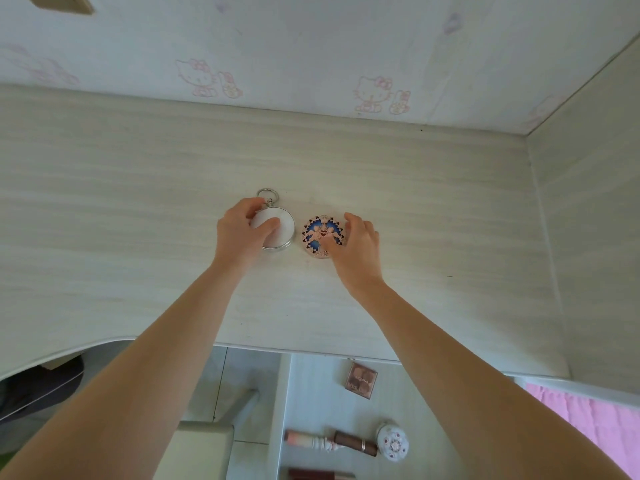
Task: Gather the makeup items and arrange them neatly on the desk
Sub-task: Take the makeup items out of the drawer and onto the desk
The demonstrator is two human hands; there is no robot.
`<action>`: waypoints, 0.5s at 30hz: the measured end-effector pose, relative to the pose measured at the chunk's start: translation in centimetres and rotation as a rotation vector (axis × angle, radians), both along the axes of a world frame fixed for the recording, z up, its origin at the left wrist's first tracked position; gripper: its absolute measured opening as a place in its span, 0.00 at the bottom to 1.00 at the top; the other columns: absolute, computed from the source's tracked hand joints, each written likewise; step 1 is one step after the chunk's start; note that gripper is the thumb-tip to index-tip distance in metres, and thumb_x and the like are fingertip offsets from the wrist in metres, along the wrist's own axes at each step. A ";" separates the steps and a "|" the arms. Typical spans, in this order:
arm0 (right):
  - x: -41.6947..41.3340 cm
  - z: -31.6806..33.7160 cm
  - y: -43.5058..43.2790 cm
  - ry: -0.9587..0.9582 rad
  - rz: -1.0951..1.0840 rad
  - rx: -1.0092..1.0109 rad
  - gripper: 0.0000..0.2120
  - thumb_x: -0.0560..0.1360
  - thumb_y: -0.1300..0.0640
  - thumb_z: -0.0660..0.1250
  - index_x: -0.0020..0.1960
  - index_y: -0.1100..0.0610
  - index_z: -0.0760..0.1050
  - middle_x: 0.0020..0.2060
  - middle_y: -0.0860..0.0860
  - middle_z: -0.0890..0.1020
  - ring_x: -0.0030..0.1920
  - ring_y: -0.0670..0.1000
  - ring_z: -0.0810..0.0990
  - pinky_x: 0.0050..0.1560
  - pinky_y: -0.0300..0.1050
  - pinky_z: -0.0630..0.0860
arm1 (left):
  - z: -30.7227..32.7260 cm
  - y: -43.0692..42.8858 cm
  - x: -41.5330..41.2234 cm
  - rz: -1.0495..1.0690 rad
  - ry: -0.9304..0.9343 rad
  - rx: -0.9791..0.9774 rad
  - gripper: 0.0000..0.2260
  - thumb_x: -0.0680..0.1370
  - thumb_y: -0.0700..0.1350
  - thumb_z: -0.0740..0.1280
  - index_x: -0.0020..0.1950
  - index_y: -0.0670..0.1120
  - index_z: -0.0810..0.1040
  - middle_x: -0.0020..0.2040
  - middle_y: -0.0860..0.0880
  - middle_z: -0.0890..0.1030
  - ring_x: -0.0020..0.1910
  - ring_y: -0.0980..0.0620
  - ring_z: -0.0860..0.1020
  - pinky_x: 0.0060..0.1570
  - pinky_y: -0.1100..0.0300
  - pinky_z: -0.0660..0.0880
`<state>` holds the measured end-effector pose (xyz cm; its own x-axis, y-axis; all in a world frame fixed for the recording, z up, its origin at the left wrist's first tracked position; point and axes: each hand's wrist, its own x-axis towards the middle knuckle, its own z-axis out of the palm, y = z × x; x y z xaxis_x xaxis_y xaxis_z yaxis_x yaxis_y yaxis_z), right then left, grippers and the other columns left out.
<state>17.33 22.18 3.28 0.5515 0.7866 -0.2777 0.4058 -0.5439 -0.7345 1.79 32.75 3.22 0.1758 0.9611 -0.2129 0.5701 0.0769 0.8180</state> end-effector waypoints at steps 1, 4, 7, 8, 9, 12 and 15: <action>0.0 0.2 -0.7 -0.017 0.011 0.004 0.29 0.75 0.51 0.67 0.72 0.56 0.62 0.66 0.52 0.69 0.67 0.53 0.65 0.60 0.42 0.65 | 0.0 -0.5 -0.3 0.011 0.008 0.005 0.16 0.71 0.42 0.73 0.59 0.45 0.79 0.52 0.51 0.81 0.51 0.51 0.78 0.49 0.65 0.73; 0.0 0.8 -3.1 -0.081 0.054 0.006 0.27 0.78 0.52 0.64 0.73 0.56 0.61 0.69 0.52 0.68 0.69 0.53 0.65 0.63 0.43 0.64 | 0.1 -2.5 -1.5 0.024 0.051 0.025 0.19 0.71 0.43 0.74 0.61 0.46 0.78 0.55 0.47 0.81 0.54 0.46 0.78 0.54 0.58 0.75; -0.6 1.5 -6.1 -0.126 0.102 -0.008 0.25 0.79 0.55 0.62 0.74 0.57 0.60 0.71 0.53 0.67 0.71 0.52 0.63 0.67 0.44 0.63 | 0.1 -5.4 -3.0 0.004 0.078 0.121 0.21 0.72 0.42 0.73 0.64 0.45 0.76 0.62 0.46 0.78 0.61 0.44 0.75 0.61 0.47 0.72; -0.9 1.6 -7.1 -0.136 0.116 -0.008 0.25 0.79 0.55 0.61 0.74 0.57 0.60 0.71 0.53 0.67 0.72 0.52 0.63 0.67 0.43 0.63 | 0.2 -6.5 -3.5 -0.003 0.078 0.155 0.21 0.73 0.41 0.73 0.65 0.44 0.76 0.62 0.46 0.78 0.61 0.43 0.74 0.62 0.46 0.71; -1.2 1.7 -8.3 -0.152 0.130 -0.004 0.25 0.80 0.55 0.61 0.74 0.57 0.59 0.71 0.52 0.67 0.72 0.52 0.62 0.67 0.43 0.63 | 0.2 -7.7 -3.9 -0.013 0.082 0.188 0.20 0.73 0.40 0.72 0.64 0.43 0.76 0.61 0.45 0.78 0.61 0.43 0.74 0.62 0.46 0.71; -2.3 1.7 -11.8 -0.229 0.185 -0.005 0.24 0.80 0.55 0.60 0.74 0.58 0.60 0.72 0.53 0.66 0.73 0.52 0.61 0.69 0.44 0.62 | 0.3 -11.9 -5.0 -0.066 0.101 0.270 0.17 0.73 0.37 0.72 0.62 0.41 0.78 0.58 0.45 0.80 0.58 0.43 0.75 0.63 0.55 0.70; -3.5 1.2 -15.8 -0.293 0.241 -0.022 0.23 0.80 0.56 0.59 0.74 0.60 0.61 0.73 0.54 0.64 0.75 0.52 0.58 0.72 0.45 0.59 | 0.2 -16.5 -5.8 -0.158 0.074 0.337 0.15 0.74 0.35 0.71 0.61 0.41 0.79 0.56 0.51 0.78 0.58 0.47 0.75 0.61 0.72 0.64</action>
<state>13.86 6.41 4.47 0.4101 0.8989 -0.1539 0.7154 -0.4218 -0.5571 -3.97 16.27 3.41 0.3238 0.9416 0.0924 0.6119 -0.2830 0.7386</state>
